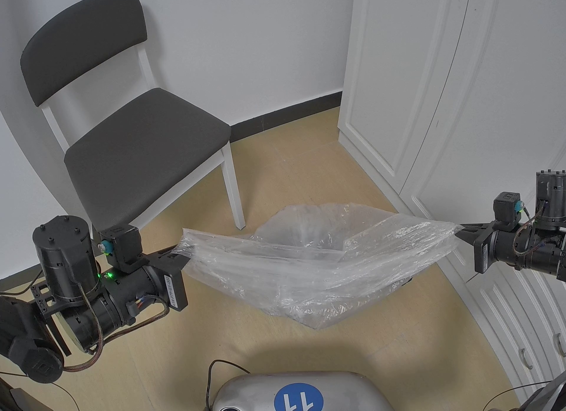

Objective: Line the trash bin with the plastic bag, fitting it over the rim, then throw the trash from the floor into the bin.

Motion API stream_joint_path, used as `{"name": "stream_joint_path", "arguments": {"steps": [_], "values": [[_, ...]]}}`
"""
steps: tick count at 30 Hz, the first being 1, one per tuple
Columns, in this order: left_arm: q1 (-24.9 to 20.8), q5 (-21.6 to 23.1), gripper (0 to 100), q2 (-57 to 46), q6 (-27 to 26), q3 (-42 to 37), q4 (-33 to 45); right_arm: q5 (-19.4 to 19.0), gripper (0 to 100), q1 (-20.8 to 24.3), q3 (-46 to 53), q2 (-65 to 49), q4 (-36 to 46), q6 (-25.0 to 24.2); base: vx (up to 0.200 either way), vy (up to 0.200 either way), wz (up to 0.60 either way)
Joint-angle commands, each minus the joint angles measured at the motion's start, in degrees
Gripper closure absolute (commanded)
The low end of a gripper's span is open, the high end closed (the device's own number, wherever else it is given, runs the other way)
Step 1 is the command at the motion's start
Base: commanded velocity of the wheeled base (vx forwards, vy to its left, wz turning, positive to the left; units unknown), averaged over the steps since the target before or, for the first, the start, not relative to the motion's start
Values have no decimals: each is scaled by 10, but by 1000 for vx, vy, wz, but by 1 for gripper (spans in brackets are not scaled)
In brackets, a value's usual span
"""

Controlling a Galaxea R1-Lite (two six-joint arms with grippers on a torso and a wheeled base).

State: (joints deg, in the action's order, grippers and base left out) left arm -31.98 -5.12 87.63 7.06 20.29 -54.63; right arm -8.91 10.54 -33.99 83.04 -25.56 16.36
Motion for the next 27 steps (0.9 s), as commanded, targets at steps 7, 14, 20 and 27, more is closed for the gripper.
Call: {"name": "stream_joint_path", "arguments": {"steps": [7, 14, 20, 27], "values": [[-24, -3, 100, 2, 1, -3, 0, -1, 100, 14, 1, -14, -1, -3, 0, 0, 0], [-25, -21, 100, 3, 4, 3, 0, -2, 100, 30, -3, -8, -1, -6, 0, 0, 0], [-25, -24, 100, 4, 4, 0, -13, -1, 100, 57, 1, -2, -1, -12, 0, 0, 0], [-30, -24, 100, 9, 5, -2, -47, -1, 100, 62, -2, 1, -2, -14, 0, 0, 0]]}}
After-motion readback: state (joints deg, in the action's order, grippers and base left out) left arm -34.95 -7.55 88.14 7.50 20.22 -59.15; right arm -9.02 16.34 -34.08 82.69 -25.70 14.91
